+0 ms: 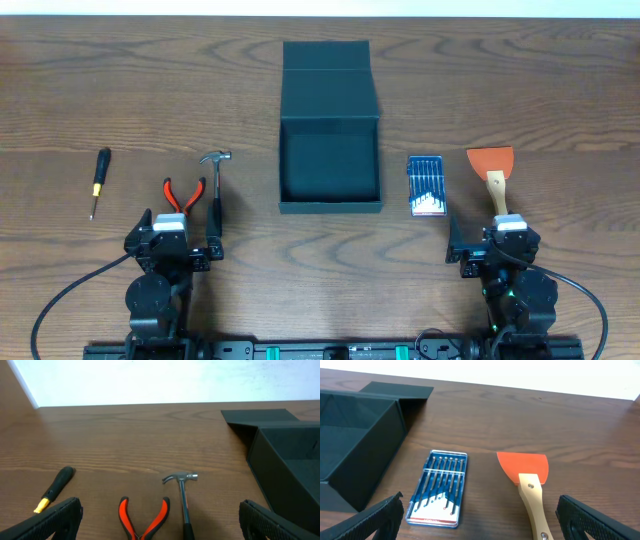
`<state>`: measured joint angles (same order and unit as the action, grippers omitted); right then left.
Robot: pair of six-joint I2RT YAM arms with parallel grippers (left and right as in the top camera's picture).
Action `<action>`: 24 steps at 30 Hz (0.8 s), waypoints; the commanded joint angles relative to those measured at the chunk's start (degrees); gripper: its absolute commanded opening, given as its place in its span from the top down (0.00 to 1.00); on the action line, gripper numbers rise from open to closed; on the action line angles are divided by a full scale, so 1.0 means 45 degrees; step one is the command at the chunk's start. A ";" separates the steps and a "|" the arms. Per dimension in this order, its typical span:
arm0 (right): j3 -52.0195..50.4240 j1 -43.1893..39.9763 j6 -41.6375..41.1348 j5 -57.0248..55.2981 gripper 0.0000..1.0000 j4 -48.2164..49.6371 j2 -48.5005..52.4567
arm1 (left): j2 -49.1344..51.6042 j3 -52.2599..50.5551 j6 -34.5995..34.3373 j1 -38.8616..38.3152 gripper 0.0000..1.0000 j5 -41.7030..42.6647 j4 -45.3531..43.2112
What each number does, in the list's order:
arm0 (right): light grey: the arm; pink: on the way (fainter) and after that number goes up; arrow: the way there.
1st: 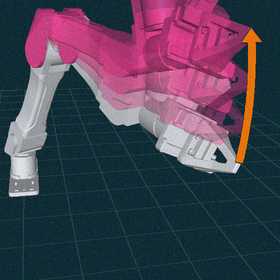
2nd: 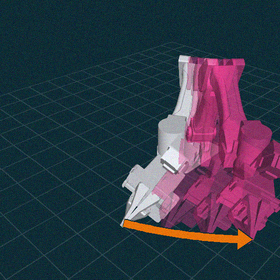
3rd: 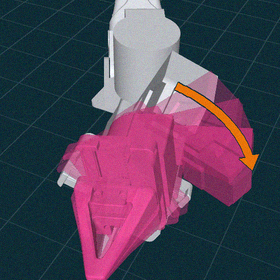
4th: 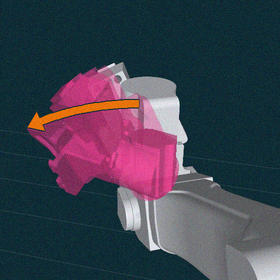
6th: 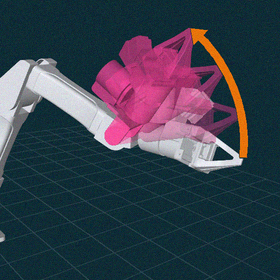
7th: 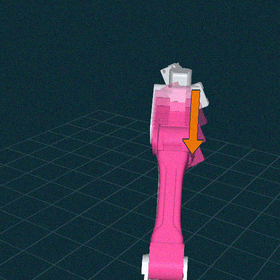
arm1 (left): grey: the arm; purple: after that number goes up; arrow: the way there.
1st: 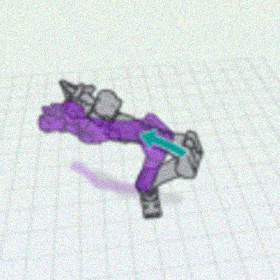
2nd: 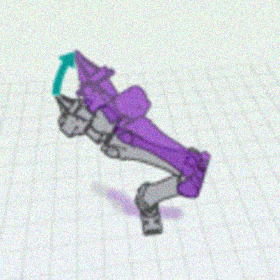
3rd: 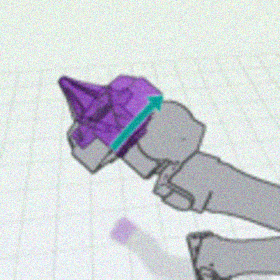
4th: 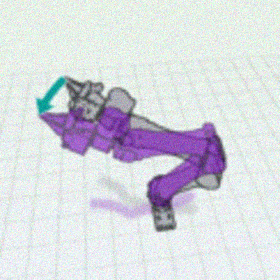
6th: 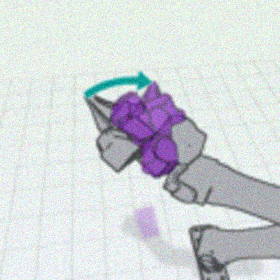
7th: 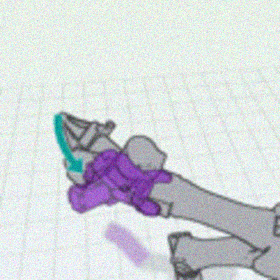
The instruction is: Pack container
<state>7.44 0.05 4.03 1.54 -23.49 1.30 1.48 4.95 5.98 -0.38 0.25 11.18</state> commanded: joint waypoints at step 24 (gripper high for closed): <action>0.3463 -0.0136 -0.6484 0.3381 0.01 0.0753 0.2108 | 0.2395 0.3871 -0.2176 0.0073 0.02 0.3249 0.1195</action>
<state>15.94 0.05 -22.24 15.64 -20.18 6.50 7.42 16.29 -2.26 -0.38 15.42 15.16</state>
